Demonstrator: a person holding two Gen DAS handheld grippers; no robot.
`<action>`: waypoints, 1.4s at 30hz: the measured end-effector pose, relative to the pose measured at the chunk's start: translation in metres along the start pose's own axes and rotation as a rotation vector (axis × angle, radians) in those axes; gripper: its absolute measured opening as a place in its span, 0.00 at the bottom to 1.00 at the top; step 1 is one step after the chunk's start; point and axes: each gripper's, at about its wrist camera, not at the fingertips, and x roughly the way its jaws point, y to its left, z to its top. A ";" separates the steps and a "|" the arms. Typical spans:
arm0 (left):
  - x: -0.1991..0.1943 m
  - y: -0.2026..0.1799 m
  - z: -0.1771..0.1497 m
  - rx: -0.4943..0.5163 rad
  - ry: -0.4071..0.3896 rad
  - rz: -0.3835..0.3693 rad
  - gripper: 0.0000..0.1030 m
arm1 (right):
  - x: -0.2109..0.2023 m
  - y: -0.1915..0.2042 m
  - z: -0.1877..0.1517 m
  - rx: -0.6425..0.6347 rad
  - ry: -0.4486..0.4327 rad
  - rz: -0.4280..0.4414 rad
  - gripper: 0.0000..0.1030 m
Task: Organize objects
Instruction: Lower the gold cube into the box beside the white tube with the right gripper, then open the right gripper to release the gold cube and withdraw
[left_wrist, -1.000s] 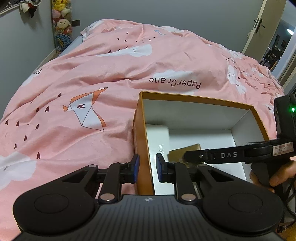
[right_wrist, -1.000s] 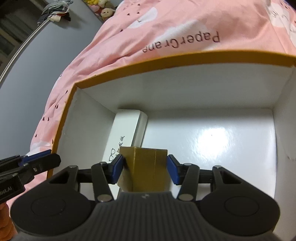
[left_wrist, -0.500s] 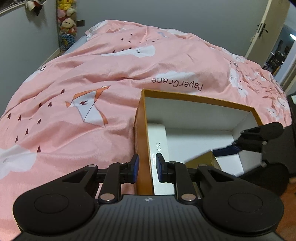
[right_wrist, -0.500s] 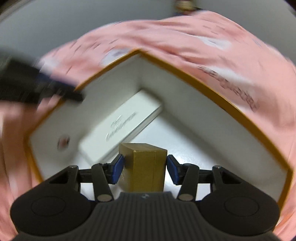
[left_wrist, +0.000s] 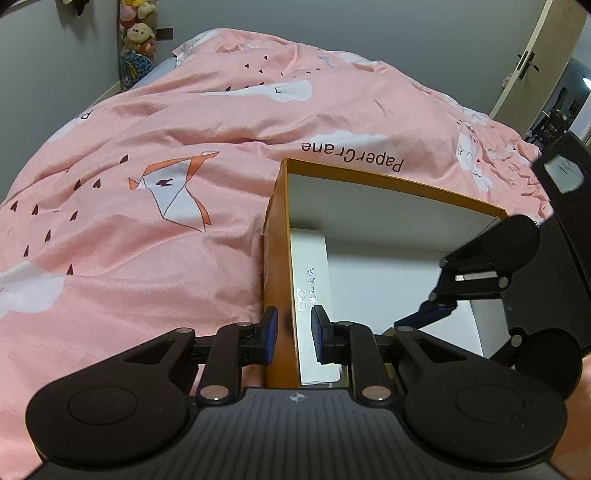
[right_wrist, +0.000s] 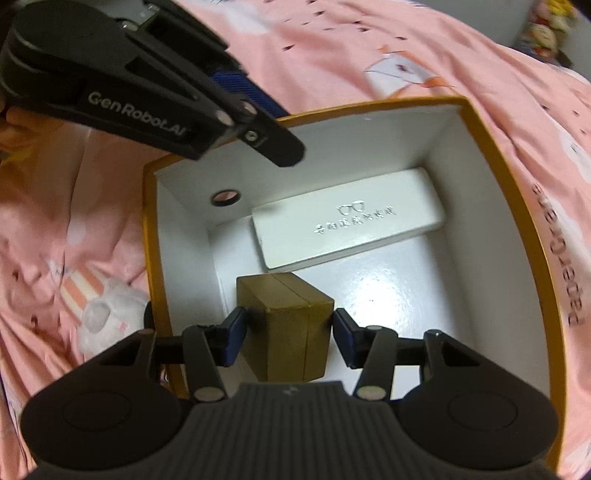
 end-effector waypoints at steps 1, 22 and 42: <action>0.000 0.000 0.000 -0.001 0.000 -0.002 0.22 | 0.001 0.000 0.003 -0.012 0.011 0.006 0.52; 0.003 0.007 -0.002 -0.025 0.009 0.000 0.22 | 0.001 -0.047 -0.005 0.351 -0.103 0.055 0.18; 0.005 0.005 -0.005 -0.016 0.019 -0.005 0.22 | 0.050 -0.041 0.001 0.324 -0.030 0.198 0.04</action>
